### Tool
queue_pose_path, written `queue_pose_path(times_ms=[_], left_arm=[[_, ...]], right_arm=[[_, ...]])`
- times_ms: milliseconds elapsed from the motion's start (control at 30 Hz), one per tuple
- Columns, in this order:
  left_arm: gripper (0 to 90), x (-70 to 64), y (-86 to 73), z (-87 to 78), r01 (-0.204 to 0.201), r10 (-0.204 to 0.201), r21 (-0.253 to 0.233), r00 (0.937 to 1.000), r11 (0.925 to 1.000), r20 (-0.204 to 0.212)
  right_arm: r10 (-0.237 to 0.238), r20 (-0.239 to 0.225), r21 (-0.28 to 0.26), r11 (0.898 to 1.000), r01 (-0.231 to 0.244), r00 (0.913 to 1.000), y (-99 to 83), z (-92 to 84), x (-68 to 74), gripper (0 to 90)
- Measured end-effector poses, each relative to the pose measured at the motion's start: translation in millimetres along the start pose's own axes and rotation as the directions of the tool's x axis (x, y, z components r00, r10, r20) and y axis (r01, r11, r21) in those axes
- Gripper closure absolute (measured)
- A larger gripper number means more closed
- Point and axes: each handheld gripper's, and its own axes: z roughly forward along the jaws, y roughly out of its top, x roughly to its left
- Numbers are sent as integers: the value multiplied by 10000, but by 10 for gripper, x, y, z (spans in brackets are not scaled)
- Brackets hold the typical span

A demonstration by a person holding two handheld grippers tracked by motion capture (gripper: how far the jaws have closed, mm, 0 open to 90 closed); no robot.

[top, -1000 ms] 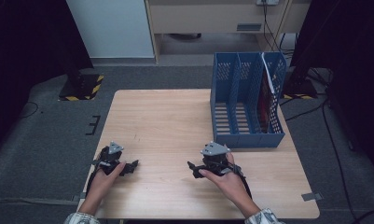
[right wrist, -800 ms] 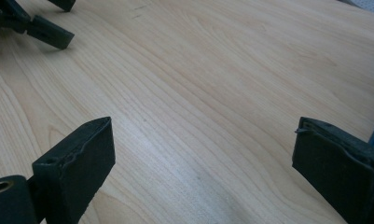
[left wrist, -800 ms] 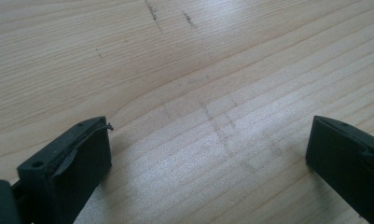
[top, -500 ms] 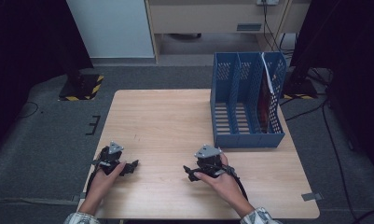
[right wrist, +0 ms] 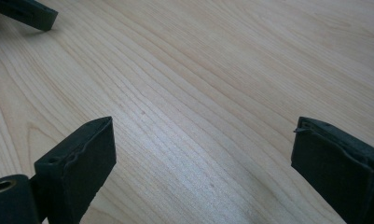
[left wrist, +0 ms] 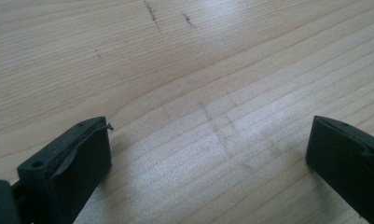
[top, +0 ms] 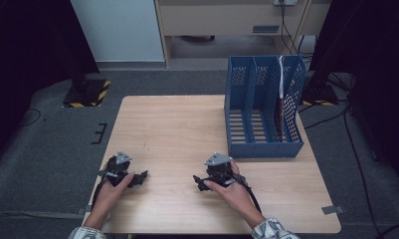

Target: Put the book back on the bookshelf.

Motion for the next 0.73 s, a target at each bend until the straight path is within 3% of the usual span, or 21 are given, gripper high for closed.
queue_pose_path(times_ms=[467,500,733], left_arm=[[0,-1,1,1,-6,6,0,10000,10000,5],[0,-1,1,1,-8,8,1,10000,10000,8],[0,1,3,1,-31,31,16,10000,10000,15]], right_arm=[[98,481,900,9958,-141,9988,-98,182,-39,69],[339,522,995,9943,-389,9981,-98,190,-58,65],[507,725,1065,9926,-583,9961,-94,195,-59,51]])
